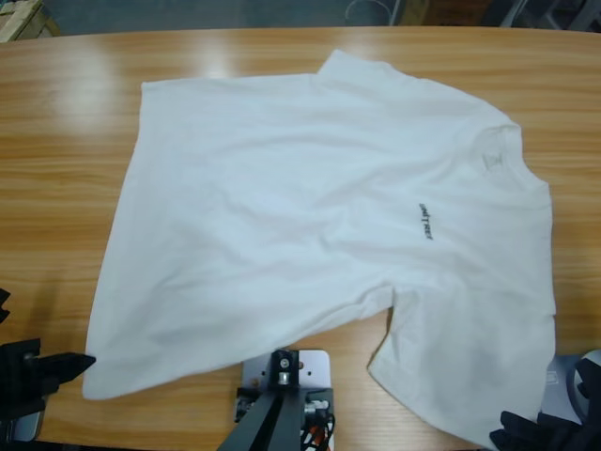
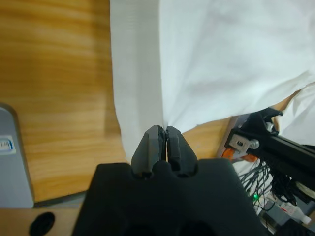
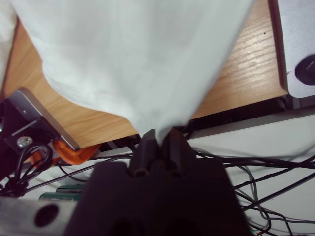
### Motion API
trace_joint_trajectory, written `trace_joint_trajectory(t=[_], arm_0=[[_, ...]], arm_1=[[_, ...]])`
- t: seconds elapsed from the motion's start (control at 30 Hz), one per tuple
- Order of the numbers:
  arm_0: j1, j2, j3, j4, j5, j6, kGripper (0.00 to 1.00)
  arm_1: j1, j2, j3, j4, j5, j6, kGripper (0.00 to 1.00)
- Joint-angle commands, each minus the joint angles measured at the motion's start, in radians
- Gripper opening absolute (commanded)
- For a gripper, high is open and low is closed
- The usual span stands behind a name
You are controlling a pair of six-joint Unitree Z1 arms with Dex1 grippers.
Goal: Fold clothes
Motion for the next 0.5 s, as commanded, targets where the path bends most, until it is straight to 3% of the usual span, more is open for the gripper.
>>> trace_joint_trajectory(t=[0.03, 0.13, 0.17, 0.27, 0.33, 0.5], arm_0=[[-0.009, -0.058, -0.044, 0.132, -0.047, -0.141, 0.995], [-0.019, -0.070, -0.044, 0.155, -0.045, -0.209, 0.977], [-0.056, -0.068, -0.041, 0.155, -0.039, -0.291, 0.921], [-0.209, 0.015, -0.046, 0.132, -0.045, -0.577, 0.927], [-0.258, 0.078, -0.060, 0.124, -0.083, -0.721, 0.922], [-0.436, 0.152, -0.090, 0.107, 0.039, -1.027, 0.913]], arm_1=[[-0.003, -0.012, 0.008, -0.029, -0.013, 0.000, 0.000], [-0.003, -0.014, 0.013, -0.032, -0.009, 0.000, 0.000], [-0.003, -0.015, 0.015, -0.033, -0.008, 0.000, 0.000], [-0.003, -0.020, 0.020, -0.033, -0.008, 0.000, 0.000], [-0.003, -0.020, 0.023, -0.033, -0.007, -0.001, 0.000], [-0.004, -0.027, 0.036, -0.029, 0.004, -0.012, 0.000]])
